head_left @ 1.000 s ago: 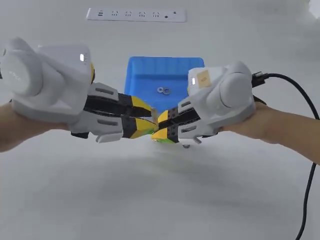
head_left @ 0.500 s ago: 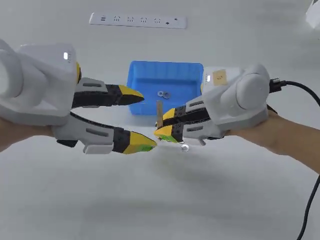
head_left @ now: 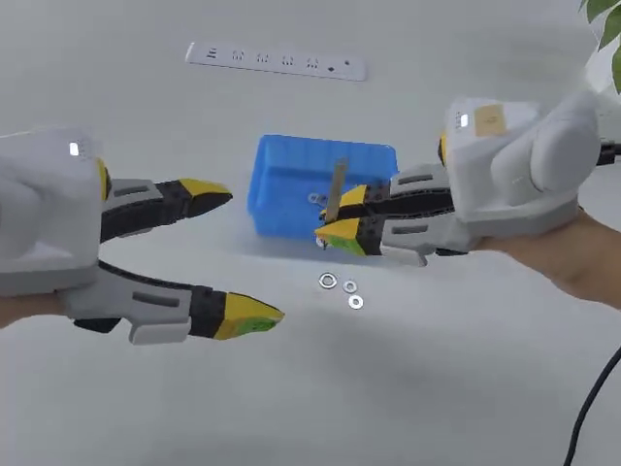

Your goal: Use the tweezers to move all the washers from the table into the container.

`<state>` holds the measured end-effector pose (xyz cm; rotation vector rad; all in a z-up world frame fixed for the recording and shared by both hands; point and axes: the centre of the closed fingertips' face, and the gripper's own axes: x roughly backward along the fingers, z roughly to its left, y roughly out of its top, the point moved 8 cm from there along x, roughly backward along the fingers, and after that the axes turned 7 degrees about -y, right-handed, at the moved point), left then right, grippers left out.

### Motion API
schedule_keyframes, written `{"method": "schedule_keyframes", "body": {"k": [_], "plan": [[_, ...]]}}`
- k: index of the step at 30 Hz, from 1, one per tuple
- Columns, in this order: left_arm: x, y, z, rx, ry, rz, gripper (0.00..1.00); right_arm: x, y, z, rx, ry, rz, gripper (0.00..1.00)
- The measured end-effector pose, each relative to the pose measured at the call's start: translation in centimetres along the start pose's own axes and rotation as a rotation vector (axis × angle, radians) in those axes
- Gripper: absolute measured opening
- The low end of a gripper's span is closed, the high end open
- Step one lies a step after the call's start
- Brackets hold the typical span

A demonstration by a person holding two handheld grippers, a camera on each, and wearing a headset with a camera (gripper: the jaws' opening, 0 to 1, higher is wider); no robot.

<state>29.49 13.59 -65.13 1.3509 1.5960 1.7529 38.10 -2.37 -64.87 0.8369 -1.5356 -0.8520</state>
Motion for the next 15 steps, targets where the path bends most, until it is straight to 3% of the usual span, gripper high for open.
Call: {"method": "schedule_keyframes", "body": {"k": [5,10,15], "plan": [[0.6,-0.5,0.2,0.016,0.061,-0.002,1.00,0.9,0.8,-1.2,0.018,-0.002,0.000,0.09],[1.2,-0.6,0.5,0.029,0.089,-0.029,0.99,1.4,1.6,-3.7,0.027,-0.043,-0.010,0.09],[1.4,-0.8,0.5,0.036,0.107,-0.033,0.99,0.5,1.5,-6.6,0.041,-0.082,0.002,0.09]]}}
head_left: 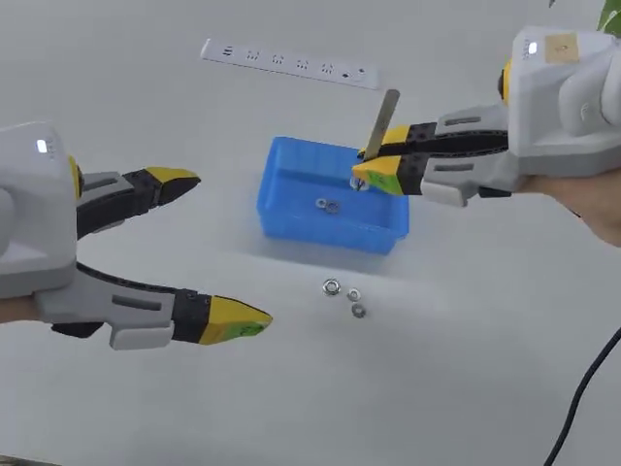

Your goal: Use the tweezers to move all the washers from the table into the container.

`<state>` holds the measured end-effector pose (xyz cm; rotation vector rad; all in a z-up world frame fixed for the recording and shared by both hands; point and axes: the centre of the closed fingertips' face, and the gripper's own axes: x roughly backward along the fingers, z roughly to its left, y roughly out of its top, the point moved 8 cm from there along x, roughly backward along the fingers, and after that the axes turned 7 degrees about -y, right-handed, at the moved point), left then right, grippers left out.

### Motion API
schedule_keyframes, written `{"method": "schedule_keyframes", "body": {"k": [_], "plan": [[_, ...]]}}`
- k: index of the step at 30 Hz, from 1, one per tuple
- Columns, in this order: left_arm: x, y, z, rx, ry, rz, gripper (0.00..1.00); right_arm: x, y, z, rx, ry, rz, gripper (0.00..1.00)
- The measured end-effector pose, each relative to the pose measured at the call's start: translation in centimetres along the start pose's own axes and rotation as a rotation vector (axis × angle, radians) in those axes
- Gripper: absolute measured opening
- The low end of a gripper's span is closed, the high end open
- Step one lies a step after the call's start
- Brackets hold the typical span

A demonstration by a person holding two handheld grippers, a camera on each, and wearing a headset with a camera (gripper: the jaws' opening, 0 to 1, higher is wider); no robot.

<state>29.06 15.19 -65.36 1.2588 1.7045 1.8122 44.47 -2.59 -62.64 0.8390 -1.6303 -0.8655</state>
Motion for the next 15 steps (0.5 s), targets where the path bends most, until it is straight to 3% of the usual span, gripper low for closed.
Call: {"method": "schedule_keyframes", "body": {"k": [6,10,15], "plan": [[0.2,-0.1,-0.2,0.015,-0.012,-0.005,0.99,-2.9,-1.6,-1.9,-0.057,-0.004,0.006,0.09],[0.6,-0.2,0.1,0.024,0.007,-0.014,0.99,-4.8,-2.6,-2.2,-0.052,-0.004,0.028,0.09],[1.4,-0.9,0.7,0.036,0.030,0.013,0.99,-6.8,-3.9,-2.0,-0.041,0.015,0.062,0.09]]}}
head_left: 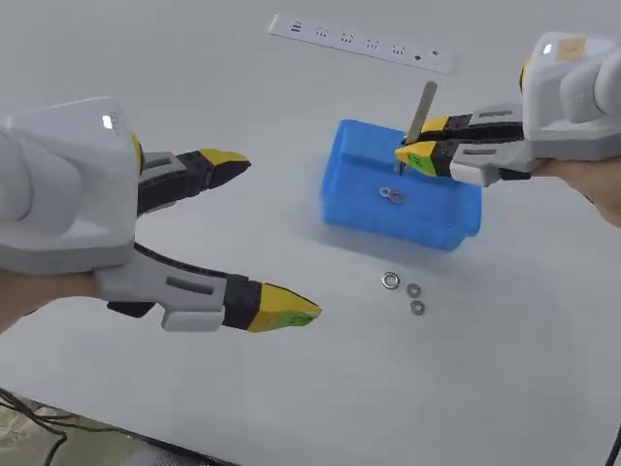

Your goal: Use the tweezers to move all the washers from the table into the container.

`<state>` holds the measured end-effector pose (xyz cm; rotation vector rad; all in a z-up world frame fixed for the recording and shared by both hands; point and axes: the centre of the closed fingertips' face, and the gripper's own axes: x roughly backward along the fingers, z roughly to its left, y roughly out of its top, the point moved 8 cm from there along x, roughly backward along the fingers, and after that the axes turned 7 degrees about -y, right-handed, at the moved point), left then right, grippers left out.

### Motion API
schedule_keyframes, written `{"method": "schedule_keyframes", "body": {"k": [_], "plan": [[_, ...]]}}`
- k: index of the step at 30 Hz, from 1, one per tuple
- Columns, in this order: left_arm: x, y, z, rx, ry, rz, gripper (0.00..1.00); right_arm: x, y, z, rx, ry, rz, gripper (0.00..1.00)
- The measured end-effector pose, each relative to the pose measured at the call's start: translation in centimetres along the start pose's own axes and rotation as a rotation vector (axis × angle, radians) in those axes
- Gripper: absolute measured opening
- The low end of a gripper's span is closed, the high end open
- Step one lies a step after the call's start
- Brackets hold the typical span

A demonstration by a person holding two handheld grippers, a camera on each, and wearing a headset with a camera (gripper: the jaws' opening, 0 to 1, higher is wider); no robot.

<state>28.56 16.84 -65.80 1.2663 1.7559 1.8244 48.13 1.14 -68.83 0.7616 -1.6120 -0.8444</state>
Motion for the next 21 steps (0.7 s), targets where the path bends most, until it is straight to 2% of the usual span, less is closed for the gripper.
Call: {"method": "schedule_keyframes", "body": {"k": [4,7,12,16,21], "plan": [[0.3,-0.2,0.0,0.016,0.014,-0.005,0.99,-1.2,-0.9,0.3,0.020,0.014,0.027,0.09],[0.3,-0.6,-0.1,0.017,0.010,0.012,0.99,-1.7,-1.5,0.6,0.014,0.017,0.036,0.09],[0.0,-0.5,-0.5,0.025,0.004,0.006,0.99,-1.8,-2.1,0.9,0.010,0.018,0.042,0.09],[-0.4,-0.6,-0.9,0.006,-0.009,0.038,0.99,-1.7,-2.2,1.2,0.013,0.026,0.042,0.09],[-0.8,-0.6,-1.1,0.010,-0.020,0.035,0.99,-1.8,-2.2,1.6,0.007,0.031,0.030,0.10]]}}
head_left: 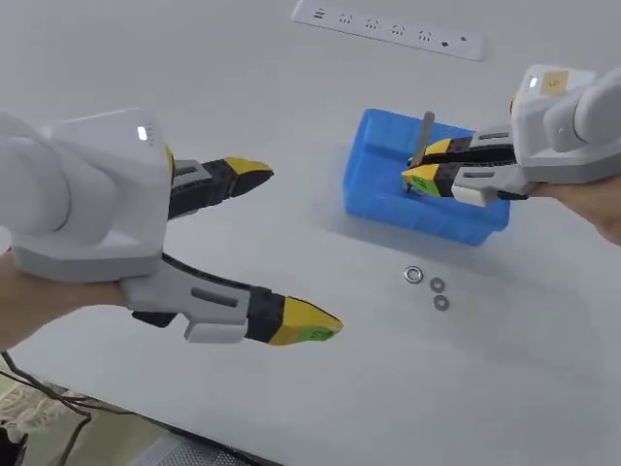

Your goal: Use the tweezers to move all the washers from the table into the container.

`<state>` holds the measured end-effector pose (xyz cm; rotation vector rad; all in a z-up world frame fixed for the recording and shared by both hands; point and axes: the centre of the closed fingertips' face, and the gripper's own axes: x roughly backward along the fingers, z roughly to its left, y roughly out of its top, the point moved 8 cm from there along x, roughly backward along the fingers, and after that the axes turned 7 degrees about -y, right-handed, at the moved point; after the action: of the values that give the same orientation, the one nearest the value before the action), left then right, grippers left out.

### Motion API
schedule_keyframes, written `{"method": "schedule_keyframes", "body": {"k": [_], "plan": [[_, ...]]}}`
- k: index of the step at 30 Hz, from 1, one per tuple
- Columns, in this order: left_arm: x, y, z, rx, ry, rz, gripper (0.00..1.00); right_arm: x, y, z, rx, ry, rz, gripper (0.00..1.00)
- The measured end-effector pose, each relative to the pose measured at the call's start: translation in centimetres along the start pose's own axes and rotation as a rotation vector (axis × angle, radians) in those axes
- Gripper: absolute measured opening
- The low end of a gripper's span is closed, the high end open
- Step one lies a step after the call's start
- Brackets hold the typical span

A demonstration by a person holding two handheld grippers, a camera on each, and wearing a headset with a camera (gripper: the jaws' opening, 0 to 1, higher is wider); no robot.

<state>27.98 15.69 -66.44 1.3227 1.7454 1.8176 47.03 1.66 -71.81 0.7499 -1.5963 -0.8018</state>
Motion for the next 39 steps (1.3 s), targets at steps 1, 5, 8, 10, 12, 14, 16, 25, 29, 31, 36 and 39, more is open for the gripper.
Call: {"method": "schedule_keyframes", "body": {"k": [1,5,8,10,12,14,16,25,29,31,36,39], "plan": [[0.0,0.1,0.0,0.000,-0.001,0.000,0.99,0.0,0.0,0.0,0.001,-0.001,0.001,0.10],[-0.1,0.3,0.0,-0.003,0.001,-0.005,0.99,0.1,0.2,-0.1,0.003,-0.005,-0.003,0.10],[0.0,0.4,0.1,0.003,0.006,-0.013,0.99,0.3,0.4,-0.3,-0.001,-0.011,-0.008,0.10],[0.1,0.4,0.2,0.003,0.006,-0.010,0.99,0.5,0.5,-0.3,-0.002,-0.010,-0.011,0.10],[0.0,0.3,0.3,0.005,0.007,-0.007,0.99,0.7,0.6,-0.3,0.001,-0.013,-0.013,0.10],[0.0,0.4,0.7,-0.025,0.028,-0.003,0.99,1.0,0.7,-0.3,0.003,-0.013,-0.018,0.10],[-0.2,0.8,0.9,-0.024,0.037,-0.015,0.99,1.2,0.9,-0.4,0.002,-0.016,-0.022,0.10],[-1.7,3.9,2.5,-0.056,0.025,-0.055,0.90,1.8,1.4,-0.1,0.017,-0.010,-0.036,0.09],[-2.6,5.8,3.6,-0.106,0.021,-0.081,0.88,1.9,1.5,0.1,0.021,-0.006,-0.040,0.08],[-3.2,6.6,4.3,-0.122,0.028,-0.096,0.85,2.0,1.5,0.3,0.037,-0.014,-0.042,0.08],[-4.8,7.7,6.8,-0.163,0.076,-0.086,0.64,2.2,1.5,0.3,0.053,-0.018,-0.042,0.07],[-6.0,8.5,7.2,-0.152,0.055,-0.112,0.63,2.3,1.5,0.3,0.059,-0.014,-0.042,0.07]]}}
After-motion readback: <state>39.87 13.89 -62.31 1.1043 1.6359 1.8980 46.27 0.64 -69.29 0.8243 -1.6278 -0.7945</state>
